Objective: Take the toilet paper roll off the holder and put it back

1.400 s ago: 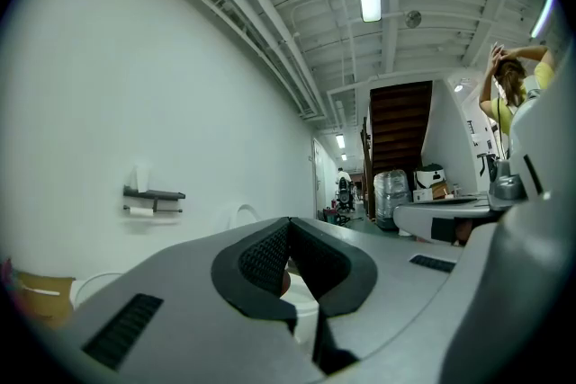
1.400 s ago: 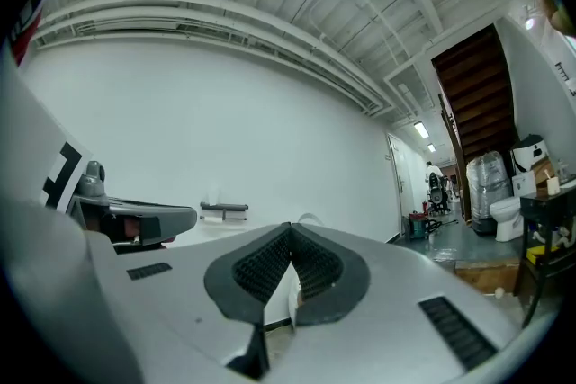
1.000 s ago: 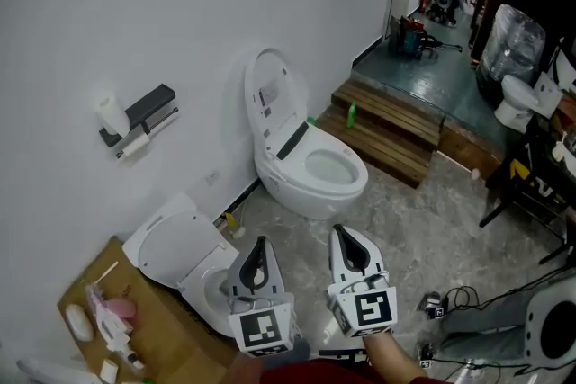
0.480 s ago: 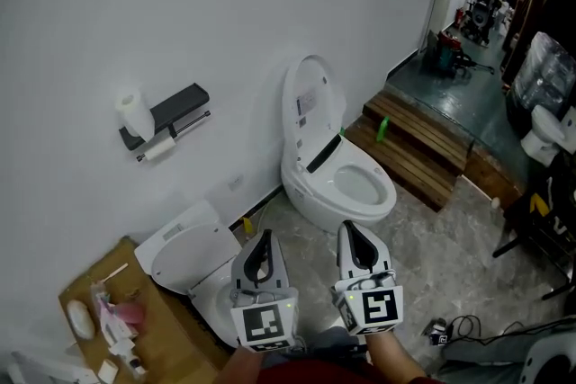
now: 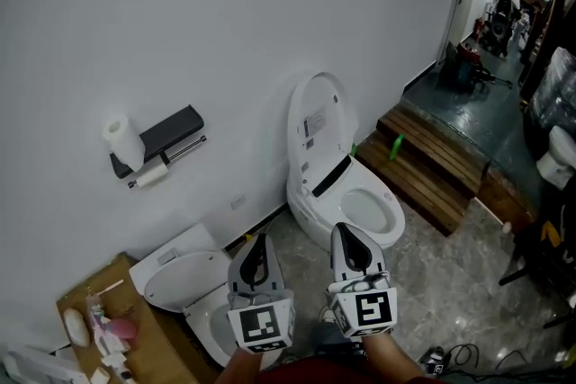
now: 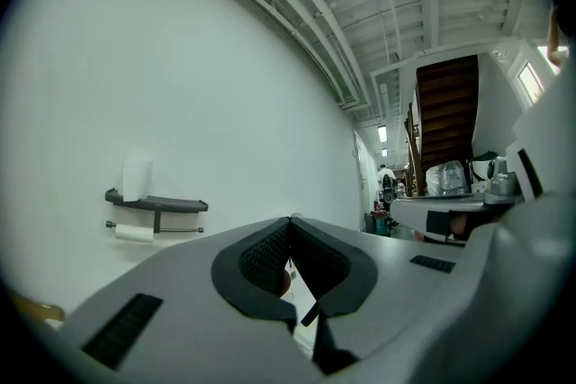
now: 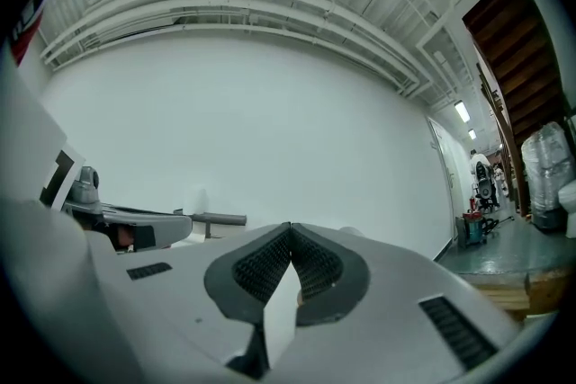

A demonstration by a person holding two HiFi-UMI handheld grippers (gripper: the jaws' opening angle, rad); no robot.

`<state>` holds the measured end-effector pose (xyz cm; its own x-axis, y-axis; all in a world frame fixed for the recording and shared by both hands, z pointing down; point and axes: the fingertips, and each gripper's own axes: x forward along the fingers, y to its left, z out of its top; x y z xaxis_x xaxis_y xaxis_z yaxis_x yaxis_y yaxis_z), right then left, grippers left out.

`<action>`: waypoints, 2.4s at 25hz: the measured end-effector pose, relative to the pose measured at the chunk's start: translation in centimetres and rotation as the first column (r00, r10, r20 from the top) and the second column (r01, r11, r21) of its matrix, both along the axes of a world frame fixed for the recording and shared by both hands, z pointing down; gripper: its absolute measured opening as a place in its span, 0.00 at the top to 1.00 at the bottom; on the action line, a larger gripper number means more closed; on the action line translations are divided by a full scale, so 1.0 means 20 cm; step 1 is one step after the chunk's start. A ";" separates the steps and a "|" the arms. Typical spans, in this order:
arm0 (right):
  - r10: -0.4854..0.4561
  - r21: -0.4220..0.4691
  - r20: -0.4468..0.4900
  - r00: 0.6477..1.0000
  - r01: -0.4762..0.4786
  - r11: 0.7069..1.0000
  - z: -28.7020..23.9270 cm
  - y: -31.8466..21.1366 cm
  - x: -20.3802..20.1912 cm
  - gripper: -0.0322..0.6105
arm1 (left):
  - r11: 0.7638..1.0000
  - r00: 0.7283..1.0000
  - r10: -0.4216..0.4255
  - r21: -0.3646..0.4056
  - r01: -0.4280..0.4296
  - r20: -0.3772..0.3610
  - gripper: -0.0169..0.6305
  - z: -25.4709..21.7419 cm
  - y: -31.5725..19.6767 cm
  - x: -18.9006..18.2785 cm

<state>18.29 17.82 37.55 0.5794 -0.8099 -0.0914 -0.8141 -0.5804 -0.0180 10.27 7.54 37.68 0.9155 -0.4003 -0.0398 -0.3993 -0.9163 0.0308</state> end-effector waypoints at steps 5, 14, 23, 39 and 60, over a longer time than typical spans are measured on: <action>-0.045 0.000 -0.009 0.999 0.045 0.999 -0.05 -0.07 0.35 0.93 | 0.999 0.998 -0.054 0.003 0.054 0.014 0.95 -0.01 -0.07 0.35; -0.111 0.015 0.003 0.994 0.111 0.994 -0.05 -0.15 0.88 0.93 | 0.990 0.990 -0.137 0.011 0.137 0.009 0.95 -0.04 -0.15 0.82; -0.240 -0.001 0.012 0.971 0.240 0.971 0.01 -0.52 1.00 0.93 | 0.967 0.967 -0.254 0.008 0.253 0.032 0.95 0.01 -0.42 0.87; -0.570 -0.007 -0.013 0.822 0.569 0.822 -0.06 -1.87 0.49 0.93 | 0.812 0.812 -0.583 0.028 0.583 -0.002 0.95 -0.09 -1.57 0.25; -0.709 -0.034 -0.011 0.705 0.708 0.705 -0.11 -2.30 0.16 0.93 | 0.691 0.691 -0.723 0.005 0.723 -0.004 0.95 -0.12 -1.87 -0.04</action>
<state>21.46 -28.14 35.36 -0.1678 -0.9833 -0.0706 -0.9858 0.1674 0.0105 9.43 -29.95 35.24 0.3436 -0.9380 -0.0451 -0.9382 -0.3450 0.0276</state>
